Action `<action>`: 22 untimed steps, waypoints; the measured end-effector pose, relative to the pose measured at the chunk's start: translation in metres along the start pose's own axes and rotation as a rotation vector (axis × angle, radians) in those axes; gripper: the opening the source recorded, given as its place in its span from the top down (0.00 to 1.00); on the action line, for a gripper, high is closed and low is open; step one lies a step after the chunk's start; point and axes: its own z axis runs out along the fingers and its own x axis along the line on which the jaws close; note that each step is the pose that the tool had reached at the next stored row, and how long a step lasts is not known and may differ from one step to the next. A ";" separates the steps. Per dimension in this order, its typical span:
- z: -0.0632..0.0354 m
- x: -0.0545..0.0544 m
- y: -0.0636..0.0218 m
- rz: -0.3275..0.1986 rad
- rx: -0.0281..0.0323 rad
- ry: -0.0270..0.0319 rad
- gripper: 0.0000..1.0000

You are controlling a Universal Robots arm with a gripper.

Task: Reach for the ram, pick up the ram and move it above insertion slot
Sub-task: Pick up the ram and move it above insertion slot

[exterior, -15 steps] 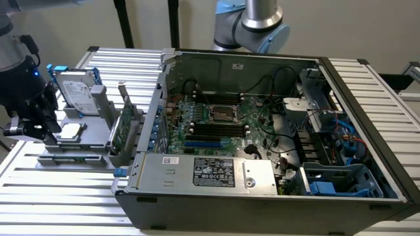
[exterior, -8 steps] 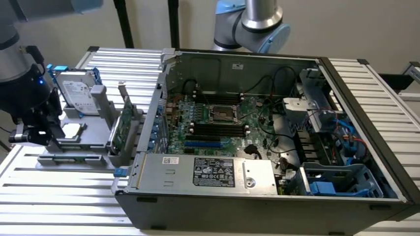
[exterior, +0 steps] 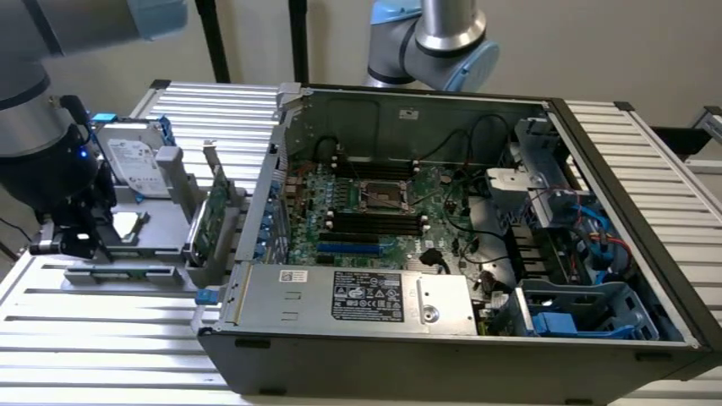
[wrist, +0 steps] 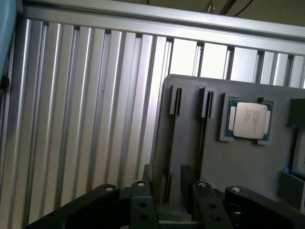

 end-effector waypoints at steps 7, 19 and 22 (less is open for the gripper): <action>0.0128 0.000 -0.0012 0.010 0.0002 -0.0005 0.63; 0.0346 -0.002 -0.0022 0.016 0.0002 -0.0007 0.63; 0.0401 -0.002 -0.0024 0.017 0.0001 -0.0007 0.63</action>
